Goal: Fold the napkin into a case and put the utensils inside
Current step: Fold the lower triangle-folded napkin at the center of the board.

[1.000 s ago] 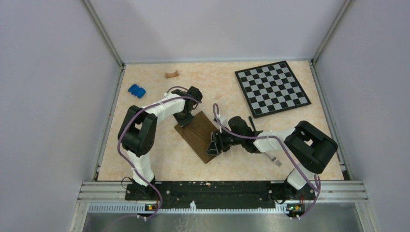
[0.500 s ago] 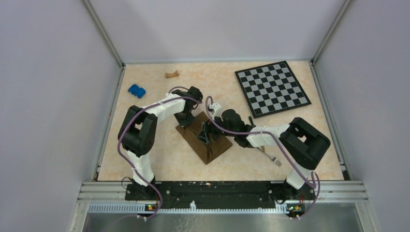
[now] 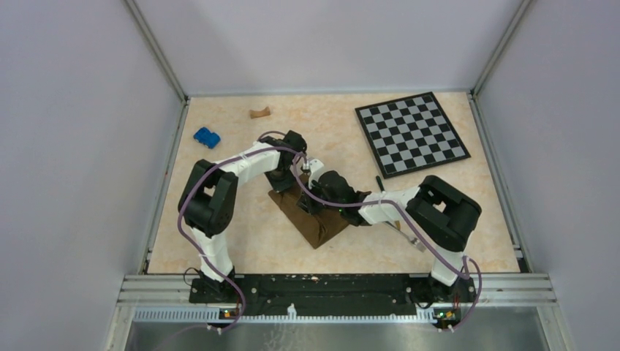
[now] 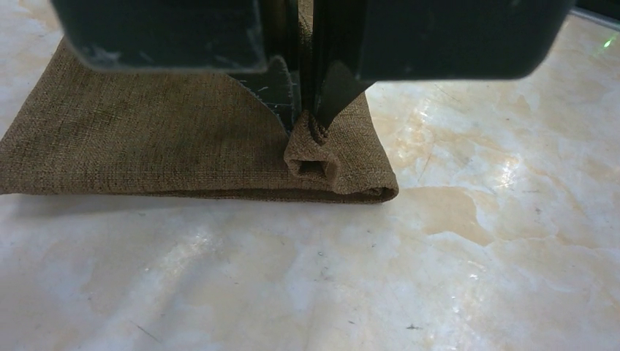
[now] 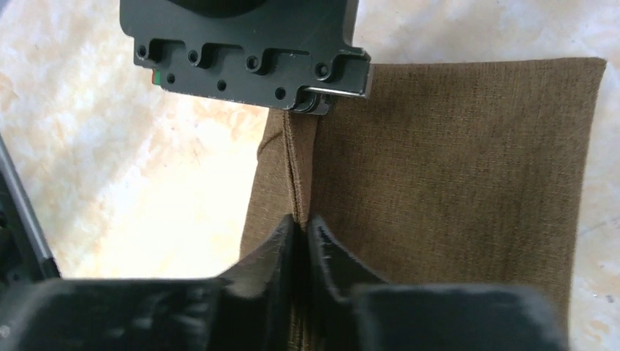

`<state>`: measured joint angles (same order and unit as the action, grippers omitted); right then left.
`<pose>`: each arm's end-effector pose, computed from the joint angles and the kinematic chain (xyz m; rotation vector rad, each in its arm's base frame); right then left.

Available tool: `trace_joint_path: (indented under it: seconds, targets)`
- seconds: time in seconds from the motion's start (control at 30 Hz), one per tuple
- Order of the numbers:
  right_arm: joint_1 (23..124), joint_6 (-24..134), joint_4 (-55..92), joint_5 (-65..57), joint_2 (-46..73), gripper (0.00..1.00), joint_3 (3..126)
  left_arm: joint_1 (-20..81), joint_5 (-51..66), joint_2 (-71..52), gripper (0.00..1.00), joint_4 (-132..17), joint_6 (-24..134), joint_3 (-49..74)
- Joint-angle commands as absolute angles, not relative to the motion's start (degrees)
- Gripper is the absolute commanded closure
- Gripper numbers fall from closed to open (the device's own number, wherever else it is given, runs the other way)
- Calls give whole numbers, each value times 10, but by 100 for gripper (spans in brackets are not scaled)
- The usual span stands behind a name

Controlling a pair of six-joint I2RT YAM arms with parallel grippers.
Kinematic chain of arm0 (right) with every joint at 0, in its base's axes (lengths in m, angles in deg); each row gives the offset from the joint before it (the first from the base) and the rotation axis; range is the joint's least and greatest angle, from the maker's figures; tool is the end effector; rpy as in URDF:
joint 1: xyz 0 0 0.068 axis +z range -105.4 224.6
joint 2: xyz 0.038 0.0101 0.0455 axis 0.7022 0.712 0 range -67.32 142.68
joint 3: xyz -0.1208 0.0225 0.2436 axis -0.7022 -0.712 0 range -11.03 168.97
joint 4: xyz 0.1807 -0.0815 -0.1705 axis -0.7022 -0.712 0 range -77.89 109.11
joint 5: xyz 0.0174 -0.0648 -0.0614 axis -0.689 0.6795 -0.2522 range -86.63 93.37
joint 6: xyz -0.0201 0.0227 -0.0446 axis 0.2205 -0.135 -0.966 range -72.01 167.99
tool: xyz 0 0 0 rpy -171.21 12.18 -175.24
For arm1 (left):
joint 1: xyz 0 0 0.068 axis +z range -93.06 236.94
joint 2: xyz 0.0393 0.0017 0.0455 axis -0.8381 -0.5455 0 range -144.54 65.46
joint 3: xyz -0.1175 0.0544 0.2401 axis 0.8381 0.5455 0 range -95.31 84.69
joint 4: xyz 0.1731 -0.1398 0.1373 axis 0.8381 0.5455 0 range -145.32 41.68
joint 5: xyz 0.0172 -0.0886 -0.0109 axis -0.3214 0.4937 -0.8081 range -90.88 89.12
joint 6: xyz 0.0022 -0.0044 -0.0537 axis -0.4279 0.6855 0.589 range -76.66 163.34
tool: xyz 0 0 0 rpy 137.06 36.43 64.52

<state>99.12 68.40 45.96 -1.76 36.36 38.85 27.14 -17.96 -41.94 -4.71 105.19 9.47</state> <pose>0.2140 0.3056 0.1582 -0.6911 2.0502 0.8839 0.3104 -0.1658 0.1785 -0.8086 2.7185 0.1688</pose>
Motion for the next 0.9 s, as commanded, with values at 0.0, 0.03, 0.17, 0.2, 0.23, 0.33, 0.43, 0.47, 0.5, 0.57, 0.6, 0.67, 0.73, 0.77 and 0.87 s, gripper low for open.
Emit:
trace_joint_path:
  seconds: [0.0, 0.03, 0.17, 0.2, 0.23, 0.33, 0.43, 0.47, 0.5, 0.57, 0.6, 0.67, 0.73, 0.77, 0.87]
  targets:
    - [995, 719, 493, -10, 355, 100, 370, 269, -148, -385, 100, -78, 1024, 104]
    - [995, 731, 495, -11, 352, 100, 364, 269, -145, -379, 95, -81, 1021, 107]
    - [994, 767, 505, -11, 340, 100, 339, 269, -129, -340, 73, -107, 983, 123]
    - [994, 777, 511, -9, 339, 100, 331, 269, -117, -329, 67, -122, 967, 131]
    - [994, 784, 514, -7, 337, 100, 325, 270, -99, -315, 63, -140, 949, 139]
    - [994, 806, 518, 1, 329, 100, 314, 270, -50, -269, 42, -190, 905, 168]
    - [994, 823, 523, 9, 317, 100, 301, 270, -23, -205, 21, -239, 868, 212]
    - [995, 829, 521, 14, 313, 100, 298, 271, -23, -187, 14, -247, 862, 223]
    - [995, 833, 517, 18, 309, 100, 297, 271, -20, -169, 10, -256, 852, 234]
    - [994, 838, 506, 30, 302, 100, 296, 273, -21, -140, 6, -273, 839, 256]
    - [994, 842, 502, 32, 298, 100, 294, 276, -22, -127, 5, -280, 837, 268]
    - [994, 854, 493, 53, 293, 100, 292, 281, -19, -106, 5, -299, 831, 292]
    - [993, 863, 488, 59, 290, 100, 288, 291, -12, -98, 7, -311, 829, 312]
    - [993, 869, 487, 62, 288, 100, 286, 299, 3, -96, 9, -317, 828, 321]
    - [993, 880, 481, 75, 287, 100, 279, 320, 34, -95, 17, -343, 825, 343]
